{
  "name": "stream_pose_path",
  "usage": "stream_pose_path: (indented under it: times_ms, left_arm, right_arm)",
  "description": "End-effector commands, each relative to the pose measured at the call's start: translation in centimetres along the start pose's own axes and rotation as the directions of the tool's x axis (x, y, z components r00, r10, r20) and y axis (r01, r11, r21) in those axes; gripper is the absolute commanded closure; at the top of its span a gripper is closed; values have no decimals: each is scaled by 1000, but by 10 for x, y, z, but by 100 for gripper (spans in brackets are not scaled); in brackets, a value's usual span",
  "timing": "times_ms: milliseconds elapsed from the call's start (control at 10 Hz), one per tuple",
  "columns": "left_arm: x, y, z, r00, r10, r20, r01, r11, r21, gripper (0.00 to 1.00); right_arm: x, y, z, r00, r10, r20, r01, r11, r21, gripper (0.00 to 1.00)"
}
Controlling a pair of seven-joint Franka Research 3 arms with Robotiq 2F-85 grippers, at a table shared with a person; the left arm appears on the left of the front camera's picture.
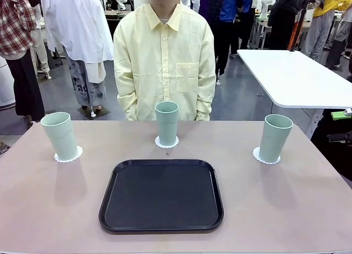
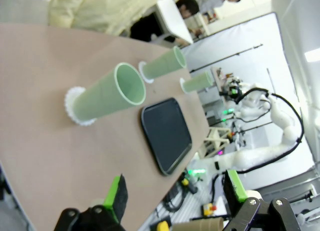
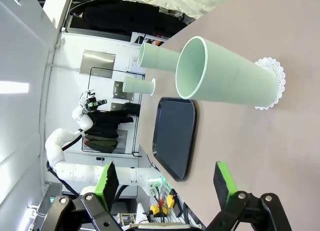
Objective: Place coasters on the table and set cups on them.
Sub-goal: Take one Reusable plastic cup from the Flat Tray and place it on a coaster set by the human.
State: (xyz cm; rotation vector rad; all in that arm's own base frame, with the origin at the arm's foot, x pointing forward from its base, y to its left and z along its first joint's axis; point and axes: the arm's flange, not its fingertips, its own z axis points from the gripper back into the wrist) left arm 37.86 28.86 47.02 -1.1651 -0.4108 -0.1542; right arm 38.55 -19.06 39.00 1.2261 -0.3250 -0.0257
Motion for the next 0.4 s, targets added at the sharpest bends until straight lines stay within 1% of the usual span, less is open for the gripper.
stream_pose_path:
  times_ms: [0,300]
  left_arm:
    - [0,-2,1,1000,-5,2,5,1000,-4,0]
    - [0,-2,1,1000,-5,2,5,1000,-4,0]
  right_arm:
    - [-2,2,1,1000,3,-14,-3,1000,-5,0]
    - [-2,2,1,1000,3,-14,-3,1000,-5,0]
